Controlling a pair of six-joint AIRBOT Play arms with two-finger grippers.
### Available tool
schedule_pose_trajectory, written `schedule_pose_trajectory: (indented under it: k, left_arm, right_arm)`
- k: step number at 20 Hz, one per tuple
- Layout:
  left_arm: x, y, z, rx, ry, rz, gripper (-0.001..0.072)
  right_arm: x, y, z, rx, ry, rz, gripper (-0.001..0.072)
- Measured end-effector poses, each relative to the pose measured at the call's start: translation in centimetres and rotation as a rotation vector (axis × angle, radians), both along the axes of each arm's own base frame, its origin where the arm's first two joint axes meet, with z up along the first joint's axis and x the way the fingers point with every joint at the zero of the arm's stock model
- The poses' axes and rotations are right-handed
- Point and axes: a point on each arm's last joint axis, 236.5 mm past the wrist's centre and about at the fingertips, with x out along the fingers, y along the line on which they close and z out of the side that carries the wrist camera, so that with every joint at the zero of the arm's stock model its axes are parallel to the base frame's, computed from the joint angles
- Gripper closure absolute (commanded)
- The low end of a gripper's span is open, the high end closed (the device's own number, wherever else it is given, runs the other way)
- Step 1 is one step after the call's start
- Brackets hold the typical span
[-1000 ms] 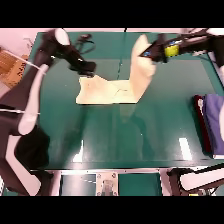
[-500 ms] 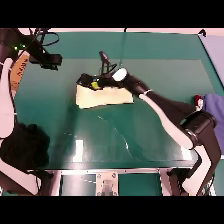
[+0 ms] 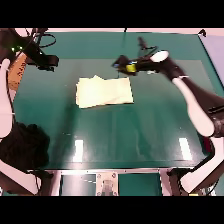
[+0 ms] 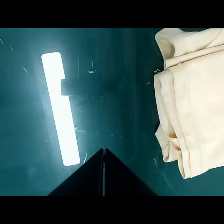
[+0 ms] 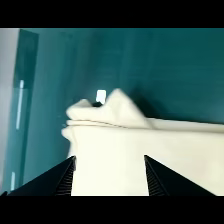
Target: Fold the shirts.
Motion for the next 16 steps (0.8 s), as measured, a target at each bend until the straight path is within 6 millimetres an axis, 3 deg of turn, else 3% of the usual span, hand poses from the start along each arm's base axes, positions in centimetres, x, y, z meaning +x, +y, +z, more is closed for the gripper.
schedule_pose_trajectory:
  k: [3,4,6,9,13,15,16]
  left_arm:
    - [0.0,-0.1,0.0,0.0,-0.001,-0.001,0.0683]
    - [0.0,0.0,0.0,0.0,-0.001,0.0,0.0683]
    - [0.1,0.0,0.0,0.0,-0.001,0.003,0.0683]
    - [0.1,0.0,0.0,-0.002,-0.001,0.004,0.0683]
    - [0.0,0.0,0.0,-0.002,-0.001,0.006,0.0683]
    - [0.0,0.0,0.0,-0.002,-0.001,0.006,0.0683]
    - [0.0,0.0,0.0,-0.002,-0.001,0.006,0.0683]
  right_arm:
    - [-1.1,-8.5,-3.2,-0.057,0.138,-0.031,0.0175]
    - [-1.9,-10.4,-4.7,-0.065,0.191,-0.041,0.0175]
    - [-3.5,-11.8,-7.4,-0.058,0.273,-0.03,0.0175]
    - [-5.0,-10.1,-10.2,-0.007,0.341,0.019,0.0175]
    - [-6.0,-4.5,-11.8,0.067,0.359,0.089,0.0194]
    - [-6.2,-1.7,-11.6,0.095,0.344,0.113,0.058]
    - [-6.1,-0.6,-11.2,0.11,0.333,0.122,0.0651]
